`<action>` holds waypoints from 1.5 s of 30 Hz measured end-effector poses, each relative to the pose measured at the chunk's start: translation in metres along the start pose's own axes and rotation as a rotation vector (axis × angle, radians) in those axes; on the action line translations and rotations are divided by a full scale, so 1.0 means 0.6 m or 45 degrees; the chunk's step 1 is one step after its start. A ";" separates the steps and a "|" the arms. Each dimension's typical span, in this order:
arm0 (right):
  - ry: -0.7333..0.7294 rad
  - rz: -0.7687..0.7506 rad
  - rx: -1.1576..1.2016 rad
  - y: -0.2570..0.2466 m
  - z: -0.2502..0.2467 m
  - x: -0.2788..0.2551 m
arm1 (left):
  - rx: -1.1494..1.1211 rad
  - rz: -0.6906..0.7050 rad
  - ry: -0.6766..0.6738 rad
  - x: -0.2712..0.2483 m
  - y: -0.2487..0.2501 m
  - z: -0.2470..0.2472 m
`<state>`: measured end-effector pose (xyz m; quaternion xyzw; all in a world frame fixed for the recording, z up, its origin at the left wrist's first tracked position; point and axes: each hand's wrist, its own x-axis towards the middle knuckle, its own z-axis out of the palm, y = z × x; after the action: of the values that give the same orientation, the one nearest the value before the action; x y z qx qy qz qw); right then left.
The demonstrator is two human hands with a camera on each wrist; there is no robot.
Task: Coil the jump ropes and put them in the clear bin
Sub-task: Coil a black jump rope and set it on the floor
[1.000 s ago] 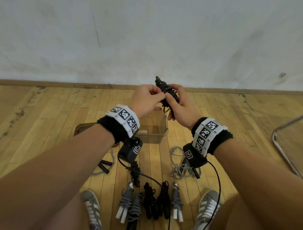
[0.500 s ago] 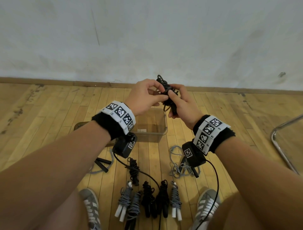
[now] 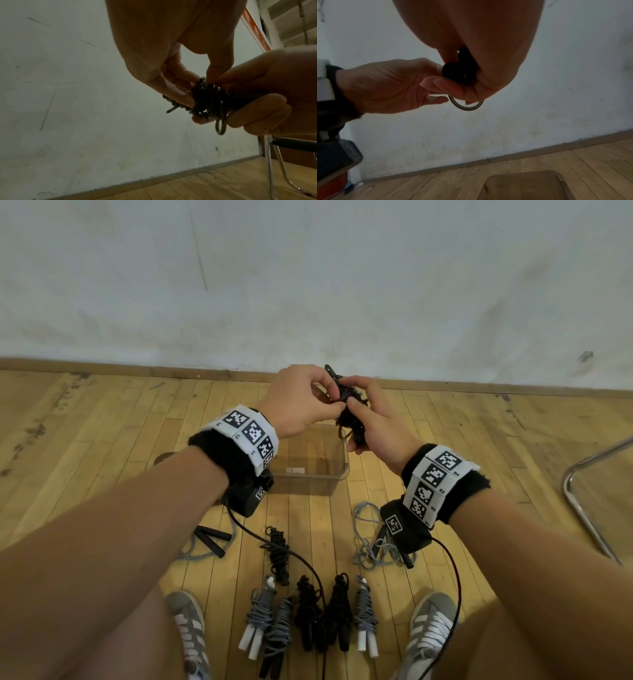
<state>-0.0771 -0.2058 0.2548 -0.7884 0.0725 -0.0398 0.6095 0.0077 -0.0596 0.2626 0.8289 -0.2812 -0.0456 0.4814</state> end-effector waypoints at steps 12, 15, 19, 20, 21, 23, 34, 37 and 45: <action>0.049 0.103 0.090 -0.006 0.021 0.005 | 0.147 0.115 0.236 -0.008 -0.010 0.010; 0.084 0.086 0.100 -0.005 0.020 0.007 | 0.090 0.131 0.269 -0.007 -0.012 0.017; 0.179 0.070 0.070 -0.002 0.018 0.007 | 0.042 0.120 0.255 -0.001 -0.013 0.023; 0.184 0.059 0.052 -0.001 0.018 0.006 | 0.046 0.104 0.244 0.001 -0.014 0.022; 0.181 0.043 0.035 -0.001 0.016 0.006 | 0.054 0.093 0.235 0.001 -0.014 0.021; 0.161 0.007 0.003 -0.001 0.014 0.005 | 0.063 0.094 0.218 -0.001 -0.013 0.019; 0.071 0.065 0.032 -0.008 0.010 0.006 | 0.154 0.273 0.223 -0.004 -0.020 0.025; 0.060 0.075 0.054 -0.007 0.008 0.006 | 0.187 0.301 0.180 -0.005 -0.023 0.025; 0.091 0.079 0.101 -0.006 0.008 0.004 | 0.198 0.370 0.117 -0.003 -0.025 0.022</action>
<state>-0.0736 -0.2010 0.2570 -0.7590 0.1168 -0.0518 0.6384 0.0082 -0.0633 0.2430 0.8154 -0.3786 0.0844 0.4296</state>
